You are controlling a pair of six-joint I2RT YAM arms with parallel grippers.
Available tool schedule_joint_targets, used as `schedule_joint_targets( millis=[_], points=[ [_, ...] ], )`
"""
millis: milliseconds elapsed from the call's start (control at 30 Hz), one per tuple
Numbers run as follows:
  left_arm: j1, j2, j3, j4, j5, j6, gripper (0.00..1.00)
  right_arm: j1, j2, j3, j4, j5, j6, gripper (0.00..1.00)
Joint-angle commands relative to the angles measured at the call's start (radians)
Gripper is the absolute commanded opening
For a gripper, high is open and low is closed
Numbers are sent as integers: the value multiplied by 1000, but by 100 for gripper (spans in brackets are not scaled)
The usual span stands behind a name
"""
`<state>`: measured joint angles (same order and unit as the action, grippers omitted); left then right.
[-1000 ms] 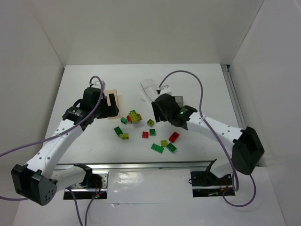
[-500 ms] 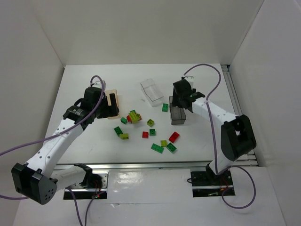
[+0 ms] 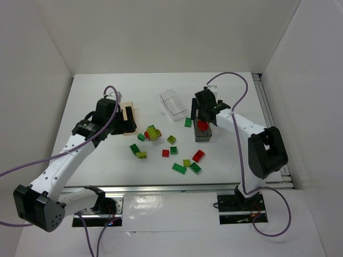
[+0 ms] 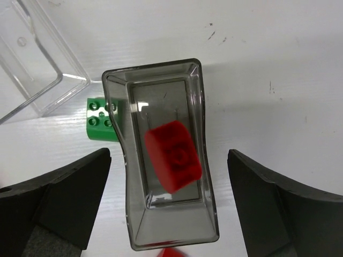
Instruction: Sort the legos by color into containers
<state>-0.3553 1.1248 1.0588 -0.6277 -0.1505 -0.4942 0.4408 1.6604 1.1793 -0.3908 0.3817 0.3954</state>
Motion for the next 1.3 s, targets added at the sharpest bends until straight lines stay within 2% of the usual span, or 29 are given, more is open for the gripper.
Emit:
schedule_joint_targets(
  millis=[0, 67, 133, 167, 200, 300, 400, 433, 500, 800, 900, 933, 967, 1167, 1267],
  points=[
    [-4, 9, 41, 0, 12, 11, 94, 18, -91, 25, 40, 25, -7, 97],
    [-4, 9, 41, 0, 12, 11, 95, 27, -189, -33, 30, 25, -7, 96],
    [-4, 9, 50, 0, 38, 11, 95, 27, -258, -99, 21, 13, -7, 88],
    [-4, 9, 50, 0, 39, 11, 95, 39, -327, -124, 9, 13, 3, 80],
    [-4, 9, 50, 0, 39, 11, 95, 58, -361, -151, -2, -3, 22, 76],
    [-4, 0, 50, 0, 28, 11, 95, 116, -469, -262, -54, -12, 97, 74],
    [-4, 0, 50, 0, 28, 11, 95, 182, -531, -361, -91, -44, 176, 83],
    [-4, 0, 50, 0, 28, 2, 95, 197, -531, -383, -100, -44, 227, 91],
    [-4, 12, 50, 0, 37, 2, 95, 245, -544, -437, -86, -55, 298, 99],
    [-4, 21, 41, 0, 37, 2, 95, 277, -432, -513, -36, -64, 447, 100],
    [-4, 21, 41, 0, 37, 2, 95, 277, -387, -523, 19, -64, 468, 95],
    [-4, 21, 41, 0, 37, 2, 95, 277, -358, -523, 33, -64, 468, 84],
    [-4, 21, 41, 0, 37, 2, 95, 277, -338, -523, 44, -64, 480, 81],
    [-4, 21, 41, 0, 19, 11, 95, 277, -211, -466, 47, -55, 494, 79],
    [-4, 21, 41, 0, 8, 11, 95, 289, -188, -442, 47, -66, 494, 60]
  ],
)
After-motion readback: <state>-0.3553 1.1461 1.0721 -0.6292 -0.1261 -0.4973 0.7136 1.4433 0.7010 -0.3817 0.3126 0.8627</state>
